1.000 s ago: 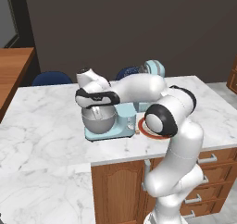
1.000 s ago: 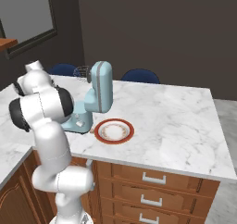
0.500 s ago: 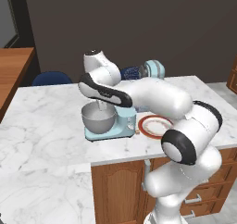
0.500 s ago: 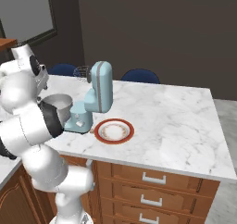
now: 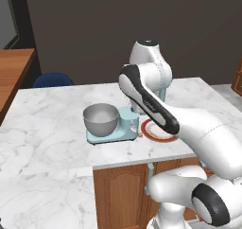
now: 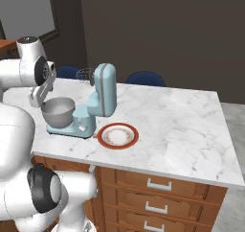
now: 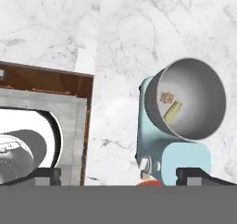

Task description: Add butter and sugar cubes to the stand mixer bowl and then turn on the stand mixer to begin making frosting.

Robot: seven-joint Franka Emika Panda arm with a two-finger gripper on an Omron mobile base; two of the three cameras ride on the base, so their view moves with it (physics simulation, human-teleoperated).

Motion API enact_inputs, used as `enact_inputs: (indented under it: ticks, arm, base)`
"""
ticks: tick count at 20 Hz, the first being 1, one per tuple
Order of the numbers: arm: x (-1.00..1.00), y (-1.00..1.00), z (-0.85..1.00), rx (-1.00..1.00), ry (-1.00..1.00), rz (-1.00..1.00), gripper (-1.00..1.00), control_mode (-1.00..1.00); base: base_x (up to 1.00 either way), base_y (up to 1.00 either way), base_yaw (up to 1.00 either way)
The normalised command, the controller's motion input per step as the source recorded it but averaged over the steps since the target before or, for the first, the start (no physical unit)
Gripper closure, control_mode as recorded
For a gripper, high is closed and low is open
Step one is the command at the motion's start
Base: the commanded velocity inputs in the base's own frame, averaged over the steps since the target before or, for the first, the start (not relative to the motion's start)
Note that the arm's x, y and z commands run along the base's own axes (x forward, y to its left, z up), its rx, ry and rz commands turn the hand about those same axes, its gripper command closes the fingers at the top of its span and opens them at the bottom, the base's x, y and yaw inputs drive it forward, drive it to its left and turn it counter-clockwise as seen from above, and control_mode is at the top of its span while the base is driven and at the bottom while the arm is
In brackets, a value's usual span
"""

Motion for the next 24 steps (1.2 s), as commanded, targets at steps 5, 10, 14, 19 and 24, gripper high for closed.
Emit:
enact_inputs:
  ticks: [5,10,14,19,24]
  arm:
    - [-0.77,-1.00,0.25,0.25,-0.01,0.05,-1.00,-1.00]
    - [-0.56,-1.00,0.03,0.36,-0.01,0.09,-1.00,-1.00]
    - [-0.32,-0.97,0.00,0.30,-0.08,0.07,-1.00,-1.00]
    - [-0.20,-0.59,-0.09,0.21,-0.10,0.01,-1.00,-1.00]
    - [-0.02,-0.05,-0.37,0.13,-0.09,0.00,-1.00,-1.00]
  base:
    - [0.00,0.00,0.00]
    - [0.00,0.00,0.00]
    - [0.00,0.00,0.00]
    - [0.00,0.00,0.00]
    - [0.00,0.00,0.00]
